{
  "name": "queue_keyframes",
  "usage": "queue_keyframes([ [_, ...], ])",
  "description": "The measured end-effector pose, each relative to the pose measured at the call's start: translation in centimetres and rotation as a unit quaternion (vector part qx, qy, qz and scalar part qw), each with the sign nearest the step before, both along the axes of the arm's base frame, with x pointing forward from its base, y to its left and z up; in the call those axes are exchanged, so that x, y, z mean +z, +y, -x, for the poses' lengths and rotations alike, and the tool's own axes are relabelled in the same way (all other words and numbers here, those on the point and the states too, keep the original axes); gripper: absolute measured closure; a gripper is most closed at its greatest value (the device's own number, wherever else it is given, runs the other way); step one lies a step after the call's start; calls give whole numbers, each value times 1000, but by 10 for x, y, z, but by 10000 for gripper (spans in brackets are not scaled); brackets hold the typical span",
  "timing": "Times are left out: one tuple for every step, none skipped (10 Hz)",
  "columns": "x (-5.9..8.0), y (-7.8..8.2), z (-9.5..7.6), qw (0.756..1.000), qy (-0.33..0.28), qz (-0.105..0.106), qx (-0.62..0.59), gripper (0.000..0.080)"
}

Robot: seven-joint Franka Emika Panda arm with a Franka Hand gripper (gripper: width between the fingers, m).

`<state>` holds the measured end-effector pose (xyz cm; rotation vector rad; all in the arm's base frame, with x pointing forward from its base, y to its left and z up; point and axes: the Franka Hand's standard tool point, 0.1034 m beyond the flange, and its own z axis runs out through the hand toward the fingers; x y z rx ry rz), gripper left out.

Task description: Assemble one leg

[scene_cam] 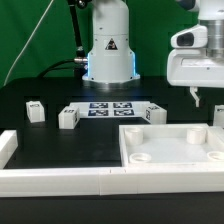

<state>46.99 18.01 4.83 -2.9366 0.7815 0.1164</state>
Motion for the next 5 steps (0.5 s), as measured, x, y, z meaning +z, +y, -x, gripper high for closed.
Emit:
queue_keyframes([
  [-2,-8,0,1000,12,-11,4,151],
  [-3,-15,8,998,57,-22,-2,151],
  [-2,-22,7,995,96,-35,7,151],
  [-3,-28,5,990,133,-47,10,151],
  [-5,-32,7,984,170,-59,13,151],
])
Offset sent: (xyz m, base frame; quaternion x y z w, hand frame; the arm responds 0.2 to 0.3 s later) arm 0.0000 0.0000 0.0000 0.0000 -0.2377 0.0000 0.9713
